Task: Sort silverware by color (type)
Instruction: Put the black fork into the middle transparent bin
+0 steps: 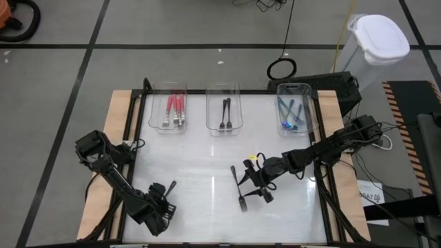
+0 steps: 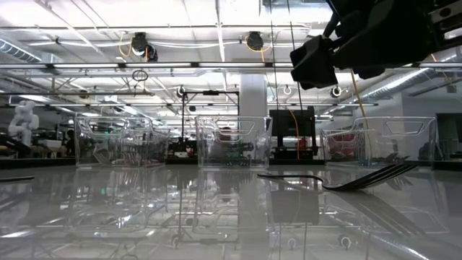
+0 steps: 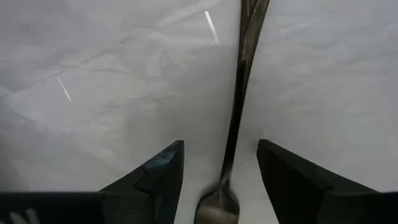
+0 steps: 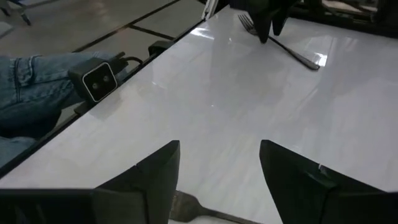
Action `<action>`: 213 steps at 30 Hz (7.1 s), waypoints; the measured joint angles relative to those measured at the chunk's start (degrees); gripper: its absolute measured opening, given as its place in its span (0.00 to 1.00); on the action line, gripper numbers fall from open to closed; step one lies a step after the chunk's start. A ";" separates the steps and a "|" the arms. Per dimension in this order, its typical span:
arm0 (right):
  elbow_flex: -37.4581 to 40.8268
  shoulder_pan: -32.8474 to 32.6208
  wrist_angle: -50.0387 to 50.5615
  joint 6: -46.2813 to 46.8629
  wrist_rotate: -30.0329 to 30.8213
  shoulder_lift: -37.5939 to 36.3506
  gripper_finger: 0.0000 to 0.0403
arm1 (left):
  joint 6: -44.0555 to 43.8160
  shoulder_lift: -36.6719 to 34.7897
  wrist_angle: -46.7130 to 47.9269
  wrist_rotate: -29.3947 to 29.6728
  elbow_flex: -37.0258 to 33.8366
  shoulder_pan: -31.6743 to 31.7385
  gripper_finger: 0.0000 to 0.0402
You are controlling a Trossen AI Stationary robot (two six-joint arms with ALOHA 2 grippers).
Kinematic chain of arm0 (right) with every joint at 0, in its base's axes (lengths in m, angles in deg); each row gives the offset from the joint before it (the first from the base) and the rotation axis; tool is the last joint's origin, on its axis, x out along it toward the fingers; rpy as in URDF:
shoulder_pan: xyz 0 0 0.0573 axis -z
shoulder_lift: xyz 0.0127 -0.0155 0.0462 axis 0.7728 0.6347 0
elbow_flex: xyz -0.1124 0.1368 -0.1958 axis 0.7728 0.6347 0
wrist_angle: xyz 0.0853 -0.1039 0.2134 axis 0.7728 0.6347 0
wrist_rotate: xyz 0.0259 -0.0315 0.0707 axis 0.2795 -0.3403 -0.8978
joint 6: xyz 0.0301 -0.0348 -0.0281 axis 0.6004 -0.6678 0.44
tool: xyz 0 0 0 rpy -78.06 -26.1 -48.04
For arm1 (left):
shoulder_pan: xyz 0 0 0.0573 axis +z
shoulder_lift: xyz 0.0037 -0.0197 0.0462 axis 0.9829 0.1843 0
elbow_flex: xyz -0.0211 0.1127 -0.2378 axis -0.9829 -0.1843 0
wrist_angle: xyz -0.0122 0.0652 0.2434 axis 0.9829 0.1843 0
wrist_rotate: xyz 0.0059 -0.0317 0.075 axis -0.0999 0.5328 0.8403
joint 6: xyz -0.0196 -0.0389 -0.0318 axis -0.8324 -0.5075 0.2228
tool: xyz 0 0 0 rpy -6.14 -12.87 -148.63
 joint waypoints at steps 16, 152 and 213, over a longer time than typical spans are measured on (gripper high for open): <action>-0.02 0.00 -2.53 -0.31 0.04 -0.02 0.54 | 1.72 0.16 -1.04 0.06 0.04 -0.45 0.11; -5.91 23.41 -32.87 12.76 3.75 2.86 0.01 | 91.44 -2.27 -23.11 56.55 11.08 23.27 0.57; -48.02 61.21 17.32 12.80 -41.89 24.77 0.01 | 100.28 -12.75 -29.91 45.66 -2.73 23.82 0.44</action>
